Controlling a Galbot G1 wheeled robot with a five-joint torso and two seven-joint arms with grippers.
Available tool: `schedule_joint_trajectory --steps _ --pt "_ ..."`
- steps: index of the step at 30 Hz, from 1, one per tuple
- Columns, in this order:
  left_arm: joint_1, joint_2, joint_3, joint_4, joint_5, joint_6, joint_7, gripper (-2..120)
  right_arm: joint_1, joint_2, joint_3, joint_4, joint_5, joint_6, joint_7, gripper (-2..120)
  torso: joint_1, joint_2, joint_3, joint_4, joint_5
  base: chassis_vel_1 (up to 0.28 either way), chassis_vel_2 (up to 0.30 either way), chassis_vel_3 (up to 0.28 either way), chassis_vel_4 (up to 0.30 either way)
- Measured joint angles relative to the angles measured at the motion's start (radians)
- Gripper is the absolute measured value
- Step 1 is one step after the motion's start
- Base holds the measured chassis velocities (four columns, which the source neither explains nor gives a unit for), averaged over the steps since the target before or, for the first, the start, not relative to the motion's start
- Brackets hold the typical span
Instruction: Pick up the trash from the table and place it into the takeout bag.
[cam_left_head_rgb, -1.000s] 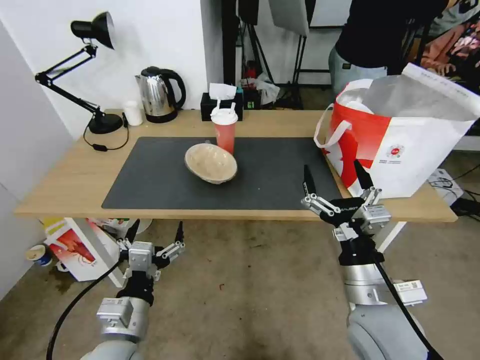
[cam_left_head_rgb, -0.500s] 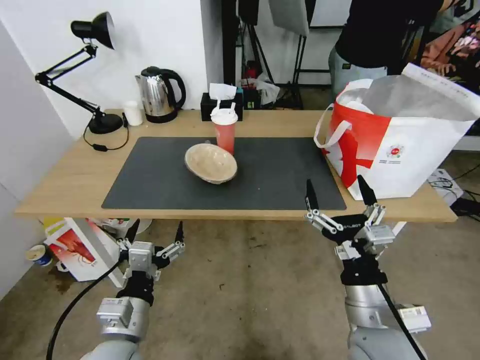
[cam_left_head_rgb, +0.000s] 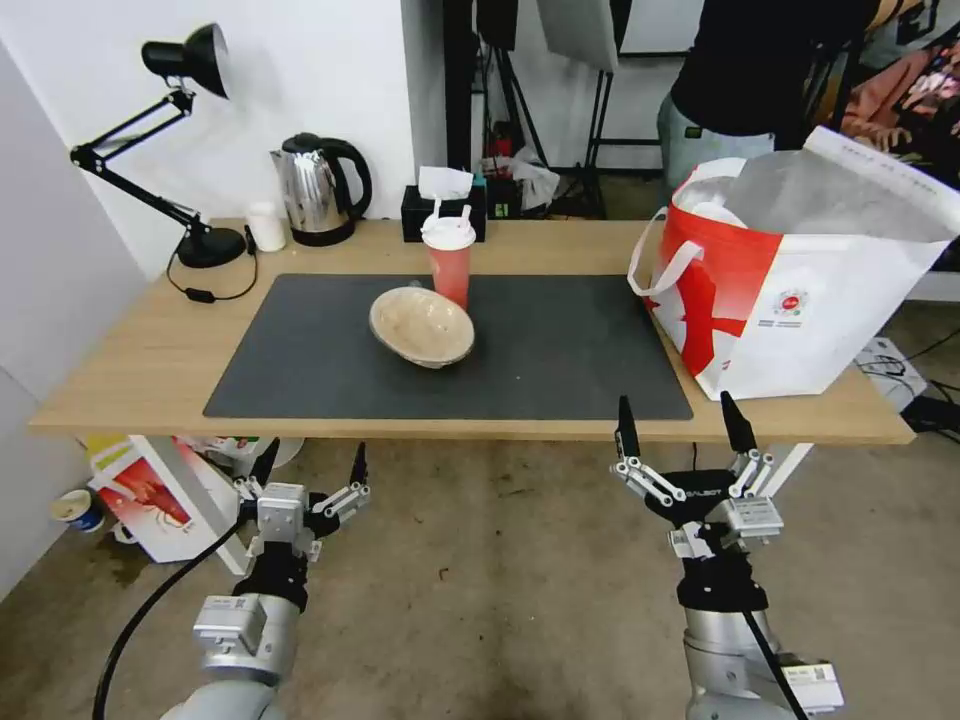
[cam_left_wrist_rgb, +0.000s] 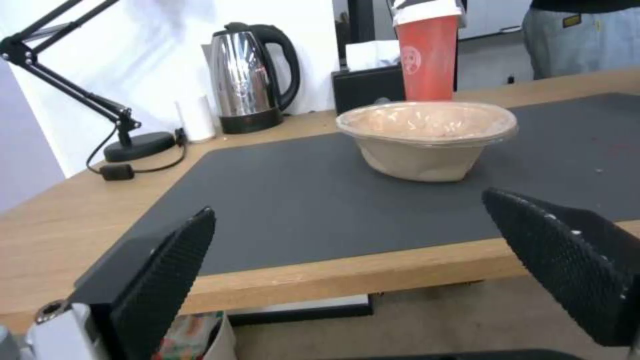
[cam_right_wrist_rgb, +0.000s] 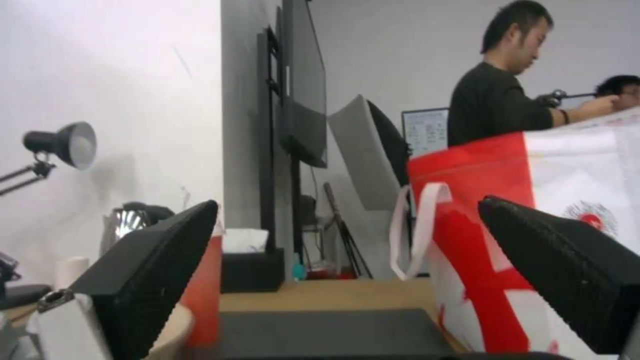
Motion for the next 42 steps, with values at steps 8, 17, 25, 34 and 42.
schedule_joint_trajectory --steps 8,17,25,34,42 --pt "0.0 0.0 0.0 0.0 0.0 0.0 0.0 100 -0.03 0.003 -0.021 -0.021 -0.032 0.0 0.055 100 0.0 0.0 0.0 0.0 0.0 0.0 0.0 0.0 0.0" --pt "0.0 0.0 0.0 0.0 0.0 0.0 0.0 100 -0.055 0.009 -0.062 -0.051 -0.077 0.006 0.099 100 0.0 0.0 0.0 0.0 0.0 0.0 0.0 0.0 0.0" --pt "0.0 0.0 0.0 0.0 0.0 0.0 0.0 100 -0.057 -0.012 -0.057 -0.057 -0.074 0.002 0.103 100 0.0 0.0 0.0 0.0 0.0 0.0 0.0 0.0 0.0" --pt "0.0 0.0 0.0 0.0 0.0 0.0 0.0 100 -0.053 -0.02 -0.056 -0.073 -0.069 -0.004 0.104 100 0.0 0.0 0.0 0.0 0.0 0.0 0.0 0.0 0.0" --pt "0.0 0.0 0.0 0.0 0.0 0.0 0.0 100 -0.05 -0.024 -0.057 -0.094 -0.053 -0.007 0.104 100 0.0 0.0 0.0 0.0 0.0 0.0 0.0 0.0 0.0"
